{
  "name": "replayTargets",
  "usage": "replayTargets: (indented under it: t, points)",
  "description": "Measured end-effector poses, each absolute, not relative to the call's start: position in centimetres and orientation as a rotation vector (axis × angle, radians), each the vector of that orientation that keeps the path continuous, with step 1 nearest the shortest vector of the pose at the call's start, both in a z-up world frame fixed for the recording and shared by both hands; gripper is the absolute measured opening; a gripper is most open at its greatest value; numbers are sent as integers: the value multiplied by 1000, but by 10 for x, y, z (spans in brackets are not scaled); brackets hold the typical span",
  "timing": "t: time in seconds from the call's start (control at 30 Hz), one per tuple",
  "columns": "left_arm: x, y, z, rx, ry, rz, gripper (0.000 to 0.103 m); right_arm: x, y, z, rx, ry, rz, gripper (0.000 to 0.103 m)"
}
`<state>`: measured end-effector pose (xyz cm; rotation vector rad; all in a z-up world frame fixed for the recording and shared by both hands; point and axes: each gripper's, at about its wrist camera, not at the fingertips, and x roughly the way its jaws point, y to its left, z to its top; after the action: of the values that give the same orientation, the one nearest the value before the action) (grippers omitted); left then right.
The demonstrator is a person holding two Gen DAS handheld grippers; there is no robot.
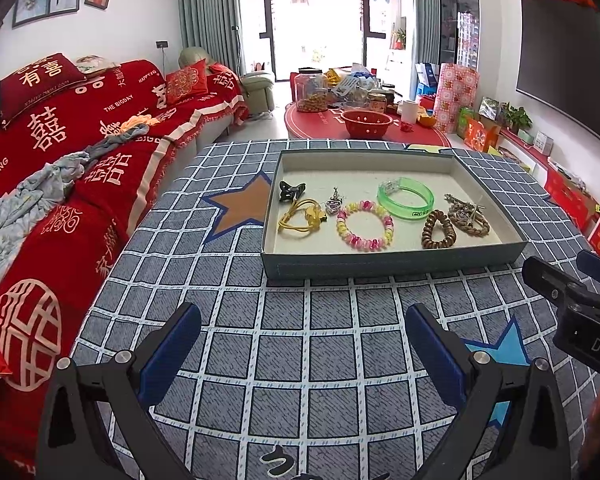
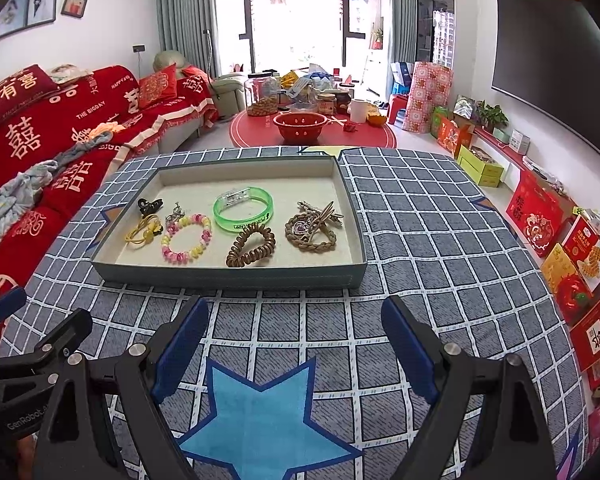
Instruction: Organize jewelry
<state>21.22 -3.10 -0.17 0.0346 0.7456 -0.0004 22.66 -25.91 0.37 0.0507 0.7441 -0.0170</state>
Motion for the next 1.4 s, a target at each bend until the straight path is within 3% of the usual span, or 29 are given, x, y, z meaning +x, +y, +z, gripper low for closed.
replayTargets:
  t: [1.4]
  points:
    - [212,-33,-7,34,755,-2,103,226,-250,-4,52,746,-15,90]
